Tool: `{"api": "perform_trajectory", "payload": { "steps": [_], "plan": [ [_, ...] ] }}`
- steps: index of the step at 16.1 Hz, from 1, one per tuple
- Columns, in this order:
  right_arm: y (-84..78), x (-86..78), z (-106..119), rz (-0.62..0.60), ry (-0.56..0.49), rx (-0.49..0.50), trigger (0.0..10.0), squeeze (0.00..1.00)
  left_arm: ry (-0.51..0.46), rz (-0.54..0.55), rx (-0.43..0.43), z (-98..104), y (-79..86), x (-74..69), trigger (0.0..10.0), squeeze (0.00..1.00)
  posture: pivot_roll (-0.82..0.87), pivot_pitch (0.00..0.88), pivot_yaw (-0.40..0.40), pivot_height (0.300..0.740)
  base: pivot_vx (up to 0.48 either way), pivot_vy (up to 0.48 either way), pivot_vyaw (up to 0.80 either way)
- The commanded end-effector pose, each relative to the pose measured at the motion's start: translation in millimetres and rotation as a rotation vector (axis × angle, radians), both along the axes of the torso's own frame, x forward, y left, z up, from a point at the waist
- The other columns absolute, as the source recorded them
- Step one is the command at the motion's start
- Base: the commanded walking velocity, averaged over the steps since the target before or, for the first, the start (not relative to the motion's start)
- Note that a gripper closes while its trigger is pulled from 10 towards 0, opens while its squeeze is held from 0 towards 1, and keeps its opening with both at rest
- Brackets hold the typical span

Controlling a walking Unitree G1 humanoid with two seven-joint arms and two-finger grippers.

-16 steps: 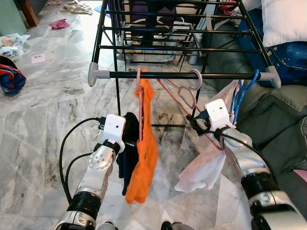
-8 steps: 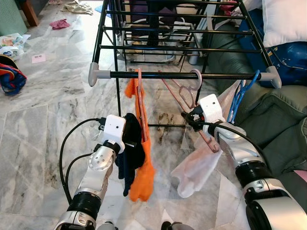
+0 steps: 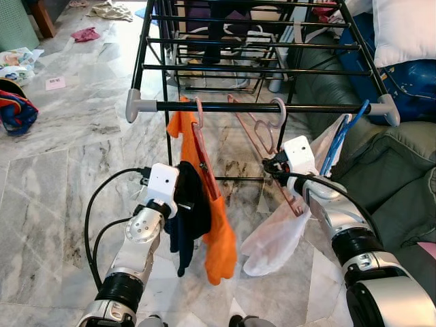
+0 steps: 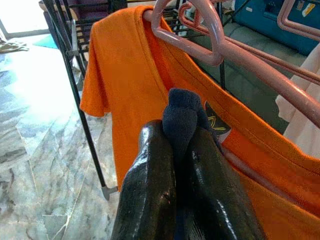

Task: Hang hanger

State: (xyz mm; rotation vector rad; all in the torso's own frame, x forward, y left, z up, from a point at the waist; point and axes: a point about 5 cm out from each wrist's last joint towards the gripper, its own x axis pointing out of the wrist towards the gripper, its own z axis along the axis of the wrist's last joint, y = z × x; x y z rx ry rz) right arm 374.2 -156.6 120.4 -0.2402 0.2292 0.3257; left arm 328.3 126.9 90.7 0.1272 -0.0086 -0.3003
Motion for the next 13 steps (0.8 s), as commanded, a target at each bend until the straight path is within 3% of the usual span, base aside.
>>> {"api": "perform_trajectory", "payload": {
  "steps": [1, 13],
  "plan": [
    [-4.4, 2.6, 4.6, -0.021, -0.022, -0.016, 0.0, 0.0, -0.007, -0.012, 0.007, 1.5, -3.8, 1.1, 10.0, 0.0, 0.02, 0.156, -0.046, 0.74, 0.0, 0.0, 0.0],
    [-4.4, 3.7, 7.2, -0.049, -0.075, -0.005, 0.0, 0.0, -0.011, -0.011, 0.018, 2.1, -2.6, 1.5, 10.0, 0.0, 0.02, 0.153, -0.04, 0.74, 0.0, 0.0, 0.0]
  ]
}}
